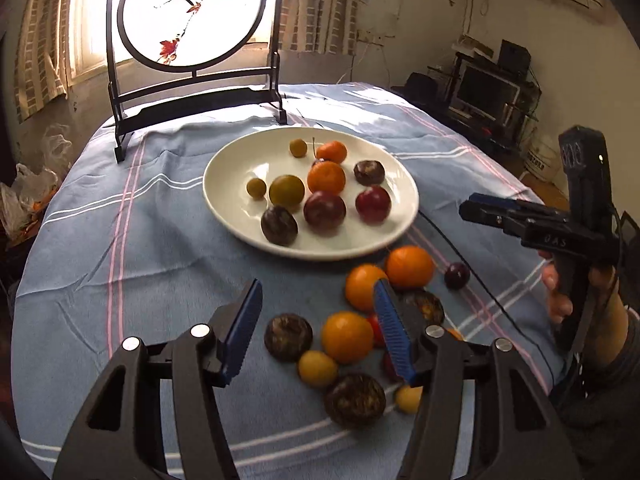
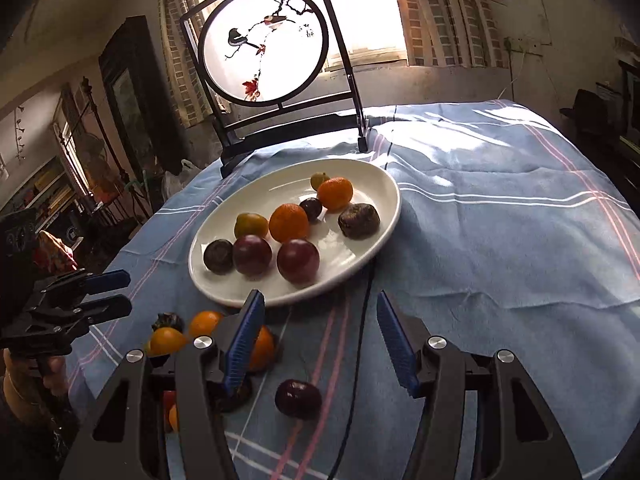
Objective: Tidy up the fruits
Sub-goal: 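Grasp a dark brown round fruit with the left tool while the right tool grasps a dark plum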
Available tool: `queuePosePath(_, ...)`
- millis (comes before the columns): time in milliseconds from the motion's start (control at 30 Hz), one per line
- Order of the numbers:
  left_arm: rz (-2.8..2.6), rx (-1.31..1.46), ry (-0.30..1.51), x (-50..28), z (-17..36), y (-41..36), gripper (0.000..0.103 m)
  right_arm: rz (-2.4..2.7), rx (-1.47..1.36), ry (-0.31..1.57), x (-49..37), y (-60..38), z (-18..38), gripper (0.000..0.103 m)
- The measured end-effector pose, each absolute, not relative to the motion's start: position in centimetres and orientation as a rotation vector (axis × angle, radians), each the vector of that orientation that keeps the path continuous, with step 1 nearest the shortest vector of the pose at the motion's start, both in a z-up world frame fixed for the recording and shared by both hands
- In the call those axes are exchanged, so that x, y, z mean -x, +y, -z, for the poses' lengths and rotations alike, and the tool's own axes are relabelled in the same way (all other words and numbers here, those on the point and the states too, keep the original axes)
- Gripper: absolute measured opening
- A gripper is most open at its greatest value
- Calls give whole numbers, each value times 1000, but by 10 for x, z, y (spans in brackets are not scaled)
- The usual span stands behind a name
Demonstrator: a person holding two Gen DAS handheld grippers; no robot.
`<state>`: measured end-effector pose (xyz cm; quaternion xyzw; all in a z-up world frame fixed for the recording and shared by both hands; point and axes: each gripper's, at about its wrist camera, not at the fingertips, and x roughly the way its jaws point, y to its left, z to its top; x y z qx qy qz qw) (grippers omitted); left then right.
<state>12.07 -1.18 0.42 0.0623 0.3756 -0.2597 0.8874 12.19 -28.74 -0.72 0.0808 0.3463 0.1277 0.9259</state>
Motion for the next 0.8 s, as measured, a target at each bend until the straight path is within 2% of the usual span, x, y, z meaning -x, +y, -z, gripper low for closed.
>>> queuePosePath(267,556,-248,823,-64,34,-18,56,-273,-187,734,-83,-297,24,59)
queuePosePath(500,529,-248,812,-72,43,-26,57,-284,-162,719,-80,-292,23,59)
queuePosePath(633,506,-217,863,-85,50,-21,58,-297,-168,723,-81,-293,24,59)
queuePosePath(800,518,-267,859,-78,57,-25,56,-307,-185,726,-81,-296,24,59)
